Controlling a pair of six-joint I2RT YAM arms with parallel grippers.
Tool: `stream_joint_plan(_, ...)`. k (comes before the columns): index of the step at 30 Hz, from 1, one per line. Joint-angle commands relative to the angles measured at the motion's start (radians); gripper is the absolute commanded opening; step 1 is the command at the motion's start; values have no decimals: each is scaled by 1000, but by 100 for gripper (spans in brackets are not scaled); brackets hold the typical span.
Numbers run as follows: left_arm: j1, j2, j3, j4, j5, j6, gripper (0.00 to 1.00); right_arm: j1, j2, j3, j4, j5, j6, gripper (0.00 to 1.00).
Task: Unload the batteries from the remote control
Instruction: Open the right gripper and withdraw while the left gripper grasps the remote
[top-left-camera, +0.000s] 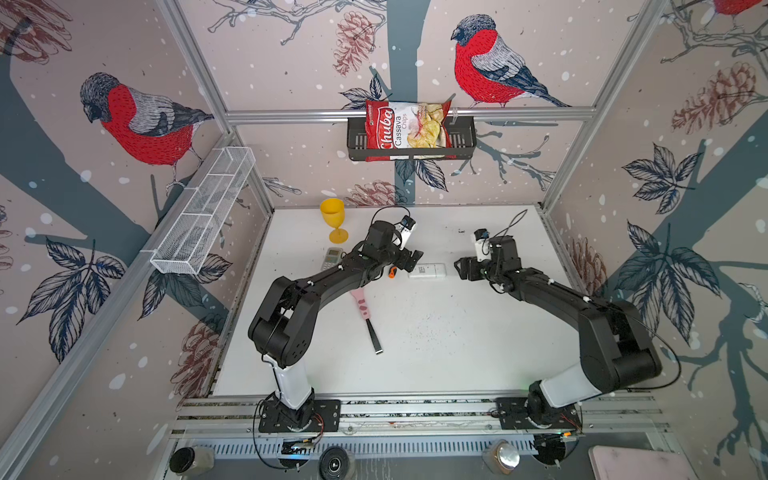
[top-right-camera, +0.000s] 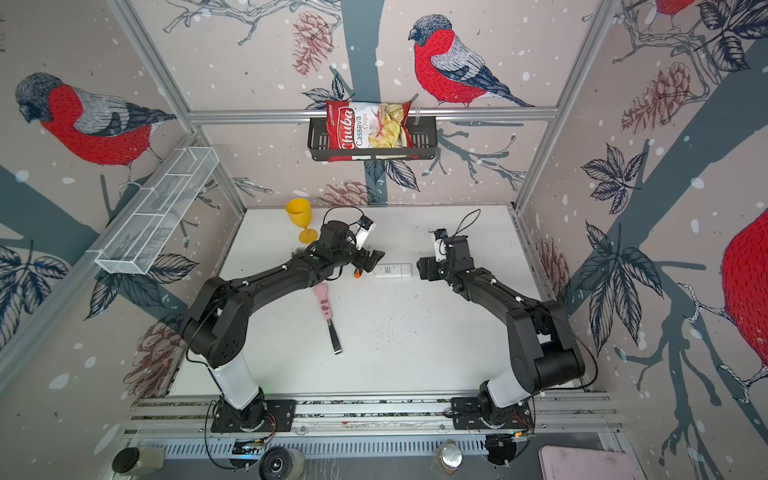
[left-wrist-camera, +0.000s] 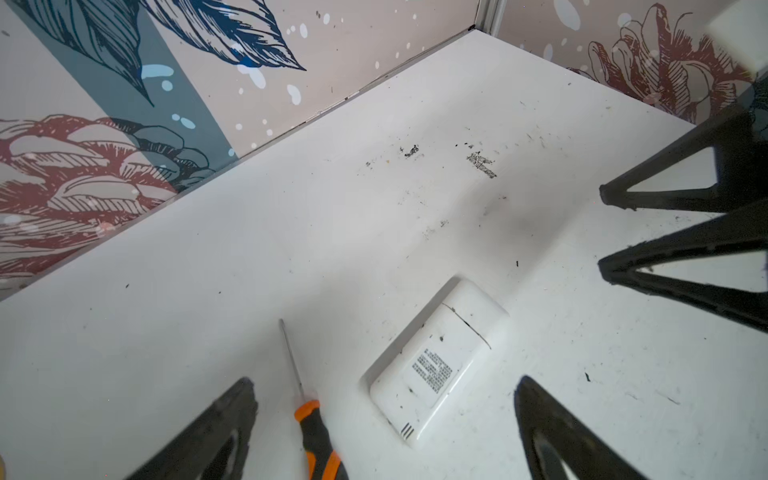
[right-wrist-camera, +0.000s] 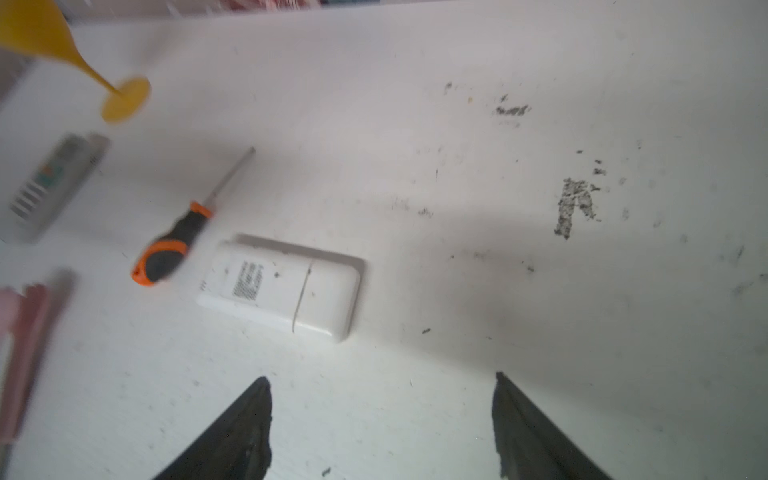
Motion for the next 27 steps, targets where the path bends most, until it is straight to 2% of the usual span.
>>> stream_joint_plan(1,-18,30,81,-121,-34,87,96,-43,-24,-72,328,-161,211,83)
stream_joint_plan(5,-38,71,174,-239,-35,196,95,-90,-16,-139,490,-265,335,83)
stream_joint_plan(9,-44,121,277,-403,-21,340,84,-137,-21,-212,616,-311,411,79)
stream_joint_plan(11,-45,154,338,-502,-30,378,81,-156,-15,-217,640,-336,428,78)
stream_joint_plan(17,-45,297,539,-752,3,467,85,-180,-10,-221,667,-368,443,79)
stream_joint_plan(20,-46,338,563,-773,22,490,85,-188,-2,-225,706,-410,468,80)
stream_joint_plan(27,-45,453,657,-821,58,519,83,-200,-3,-227,707,-415,468,82)
